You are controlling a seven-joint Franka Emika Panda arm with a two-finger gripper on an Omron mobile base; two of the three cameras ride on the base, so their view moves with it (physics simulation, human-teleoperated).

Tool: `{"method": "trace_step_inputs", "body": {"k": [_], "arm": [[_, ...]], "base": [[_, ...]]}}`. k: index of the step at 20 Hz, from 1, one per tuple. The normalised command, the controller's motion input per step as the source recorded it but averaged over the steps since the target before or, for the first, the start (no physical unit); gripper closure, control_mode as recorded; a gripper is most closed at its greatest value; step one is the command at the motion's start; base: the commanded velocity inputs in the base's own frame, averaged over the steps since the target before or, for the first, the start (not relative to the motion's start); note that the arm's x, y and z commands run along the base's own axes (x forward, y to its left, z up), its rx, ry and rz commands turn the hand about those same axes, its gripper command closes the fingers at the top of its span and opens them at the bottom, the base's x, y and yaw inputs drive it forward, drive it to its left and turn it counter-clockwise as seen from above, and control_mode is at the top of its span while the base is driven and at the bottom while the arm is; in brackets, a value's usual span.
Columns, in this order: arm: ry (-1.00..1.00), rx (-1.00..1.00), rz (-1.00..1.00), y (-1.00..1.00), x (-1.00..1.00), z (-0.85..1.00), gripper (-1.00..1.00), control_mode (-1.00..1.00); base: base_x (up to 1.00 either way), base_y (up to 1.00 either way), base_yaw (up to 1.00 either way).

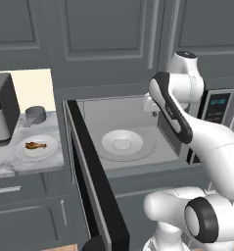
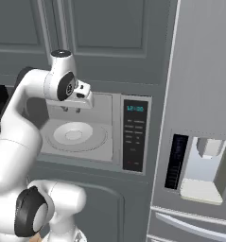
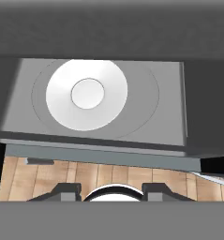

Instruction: Pick the chicken drumstick from the counter and place it in the microwave.

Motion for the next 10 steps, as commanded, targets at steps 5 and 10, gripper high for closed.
{"method": "trace_step_inputs", "body": {"k": [5,10], "arm": [[0.0,0.0,0.0,0.0,0.0,0.0,-1.0,1.0],[0.0,0.0,0.0,0.0,0.0,0.0,-1.0,1.0]], "base": [[-0.11,-0.08,0.0],[-0.75,-0.57,0.0]]}}
